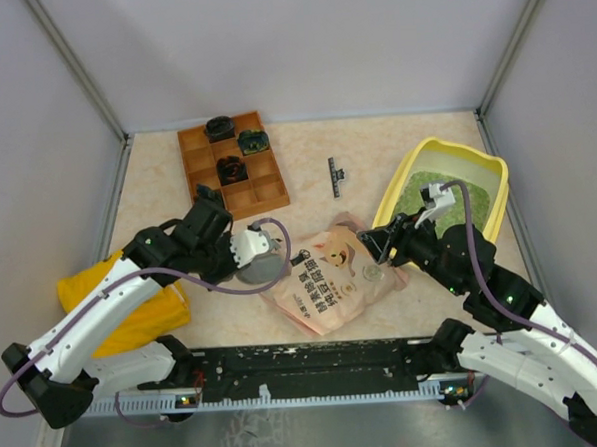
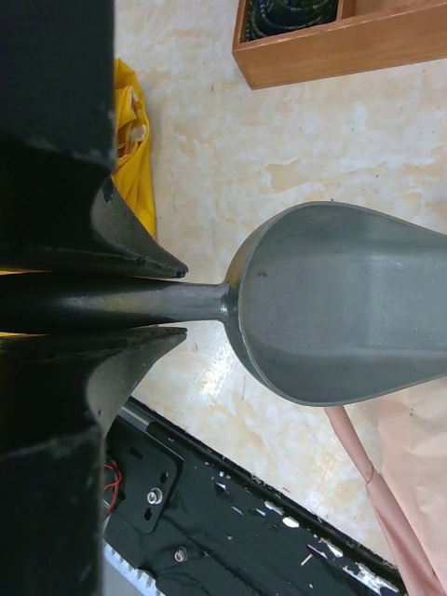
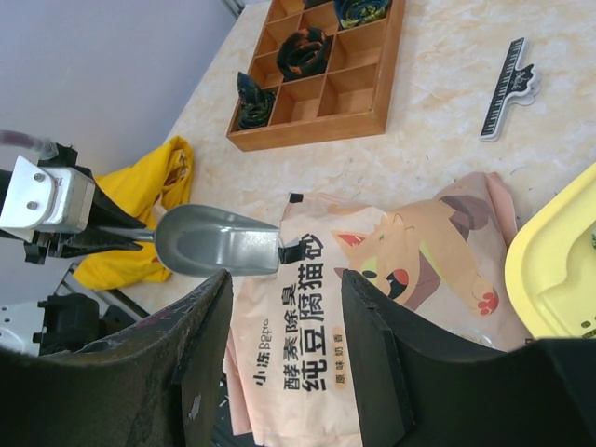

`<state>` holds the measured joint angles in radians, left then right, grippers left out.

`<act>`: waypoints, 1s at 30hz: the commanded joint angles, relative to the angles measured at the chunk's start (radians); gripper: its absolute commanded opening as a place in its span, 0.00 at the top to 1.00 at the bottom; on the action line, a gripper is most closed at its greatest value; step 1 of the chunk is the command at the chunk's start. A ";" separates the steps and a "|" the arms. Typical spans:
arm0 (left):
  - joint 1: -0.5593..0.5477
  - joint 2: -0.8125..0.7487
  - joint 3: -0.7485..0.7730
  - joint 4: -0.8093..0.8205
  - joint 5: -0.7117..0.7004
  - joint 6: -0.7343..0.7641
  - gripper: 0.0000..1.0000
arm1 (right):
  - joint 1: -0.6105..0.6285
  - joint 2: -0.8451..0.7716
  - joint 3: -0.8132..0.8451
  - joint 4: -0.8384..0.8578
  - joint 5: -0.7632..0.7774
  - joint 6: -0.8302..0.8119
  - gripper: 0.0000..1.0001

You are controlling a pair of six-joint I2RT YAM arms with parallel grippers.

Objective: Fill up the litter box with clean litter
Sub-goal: 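Scoop the cat litter from the cat litter bag.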

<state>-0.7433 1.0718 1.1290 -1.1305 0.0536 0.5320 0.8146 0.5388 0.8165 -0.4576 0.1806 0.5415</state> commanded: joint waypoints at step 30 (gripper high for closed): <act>0.009 0.232 -0.091 0.468 0.203 0.129 1.00 | -0.005 -0.054 0.012 0.006 0.011 0.012 0.49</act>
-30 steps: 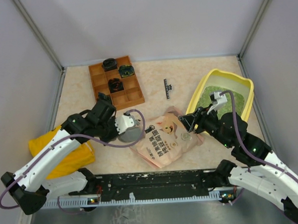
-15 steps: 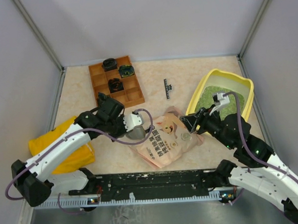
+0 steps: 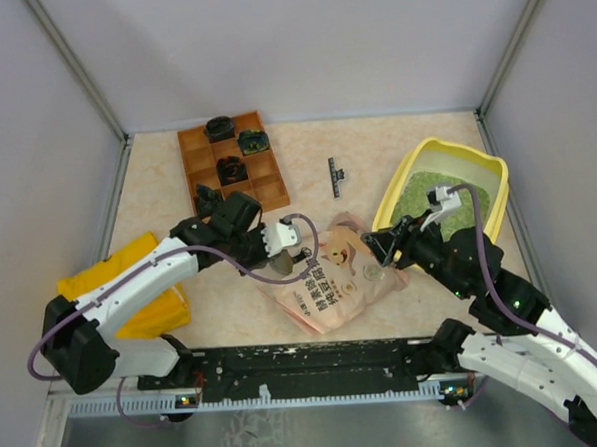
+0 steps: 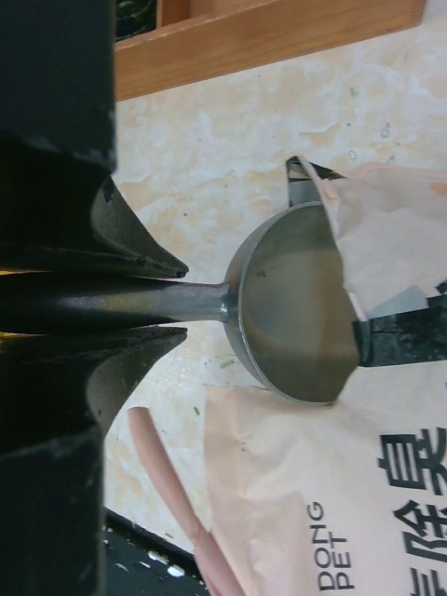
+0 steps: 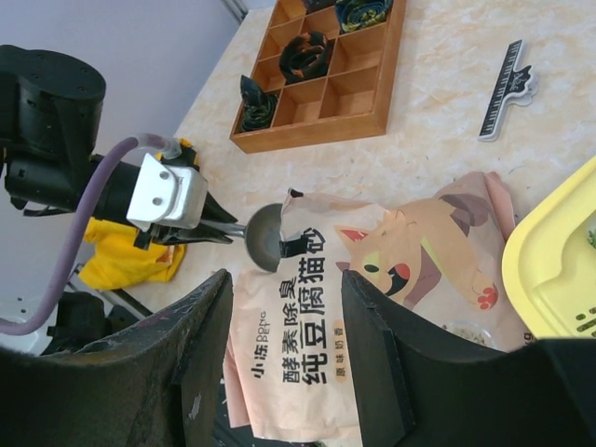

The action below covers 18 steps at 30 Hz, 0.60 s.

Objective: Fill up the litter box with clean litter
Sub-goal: 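Scoop the cat litter from the cat litter bag.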

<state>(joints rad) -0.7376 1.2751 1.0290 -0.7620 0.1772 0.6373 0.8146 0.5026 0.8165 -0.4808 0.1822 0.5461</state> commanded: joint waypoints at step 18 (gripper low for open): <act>-0.046 0.186 -0.017 0.294 0.121 -0.076 1.00 | -0.006 -0.039 0.008 0.018 0.020 0.013 0.50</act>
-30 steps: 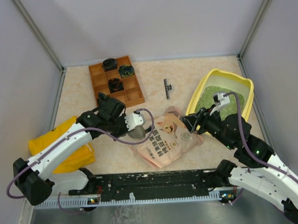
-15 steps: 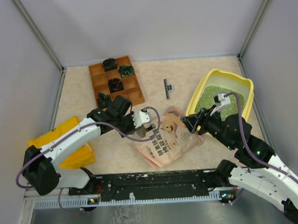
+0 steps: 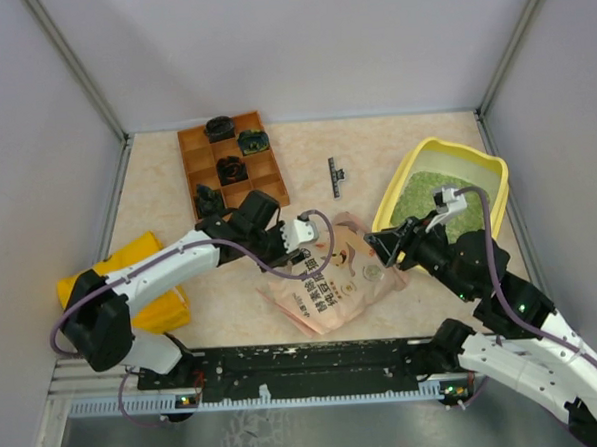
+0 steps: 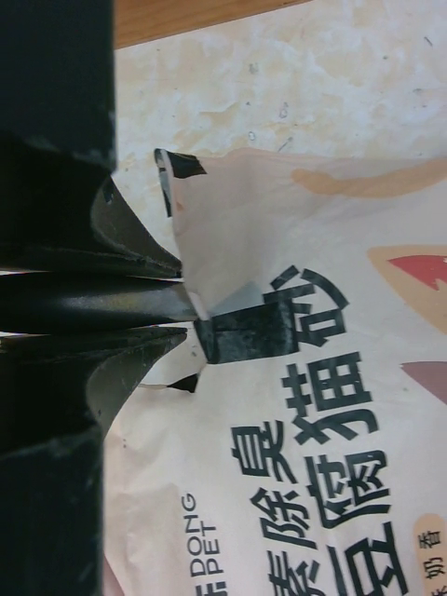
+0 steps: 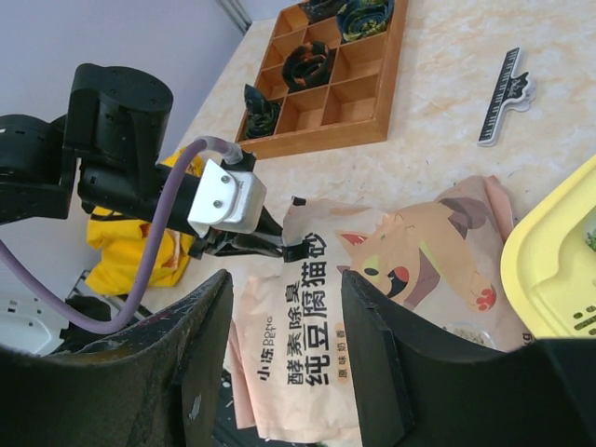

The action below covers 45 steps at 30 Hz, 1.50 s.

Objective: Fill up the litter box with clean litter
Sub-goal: 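Scoop the cat litter from the cat litter bag.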

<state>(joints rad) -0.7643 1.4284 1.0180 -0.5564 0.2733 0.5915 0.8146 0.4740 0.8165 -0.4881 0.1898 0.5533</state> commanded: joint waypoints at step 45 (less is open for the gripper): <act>0.007 -0.165 -0.286 0.429 0.045 -0.113 1.00 | -0.006 -0.018 0.000 0.012 0.034 -0.011 0.50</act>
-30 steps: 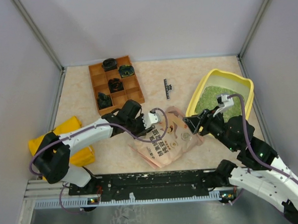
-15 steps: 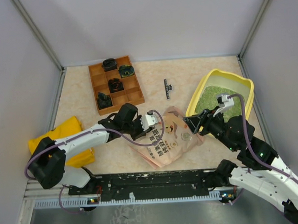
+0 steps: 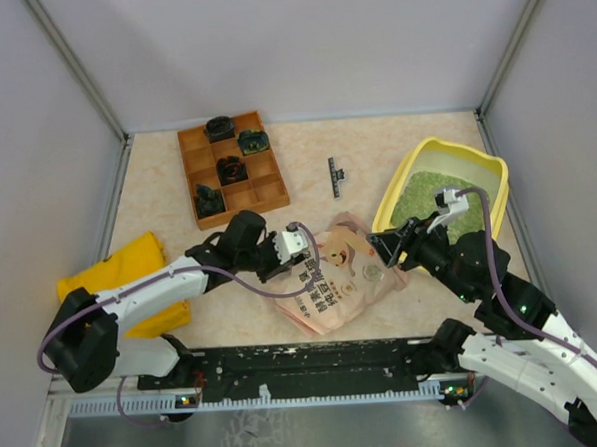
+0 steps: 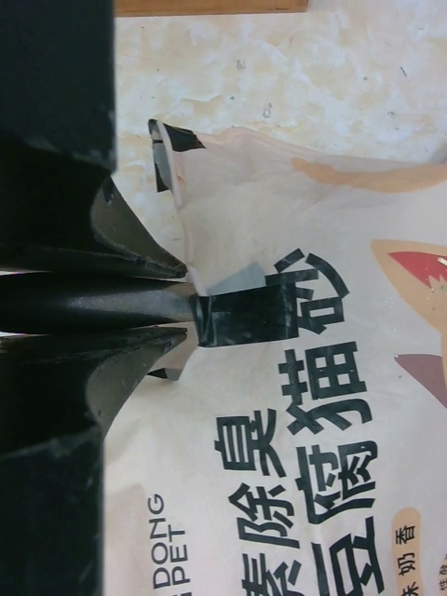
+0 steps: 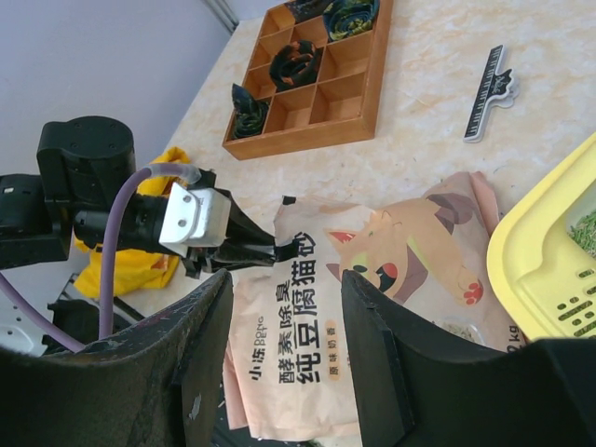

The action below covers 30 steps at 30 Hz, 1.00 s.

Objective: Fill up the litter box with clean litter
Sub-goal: 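Scoop the cat litter from the cat litter bag.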

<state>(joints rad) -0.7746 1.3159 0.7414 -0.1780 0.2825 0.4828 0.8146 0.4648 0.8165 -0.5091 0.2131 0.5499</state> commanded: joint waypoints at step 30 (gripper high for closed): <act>0.201 -0.351 -0.094 -0.199 0.076 0.142 1.00 | -0.006 -0.015 -0.020 0.033 -0.007 0.035 0.50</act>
<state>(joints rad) -0.5999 1.0050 0.6506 -0.3676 0.3305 0.5812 0.8146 0.4576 0.7990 -0.5076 0.2131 0.5697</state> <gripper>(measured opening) 0.297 0.502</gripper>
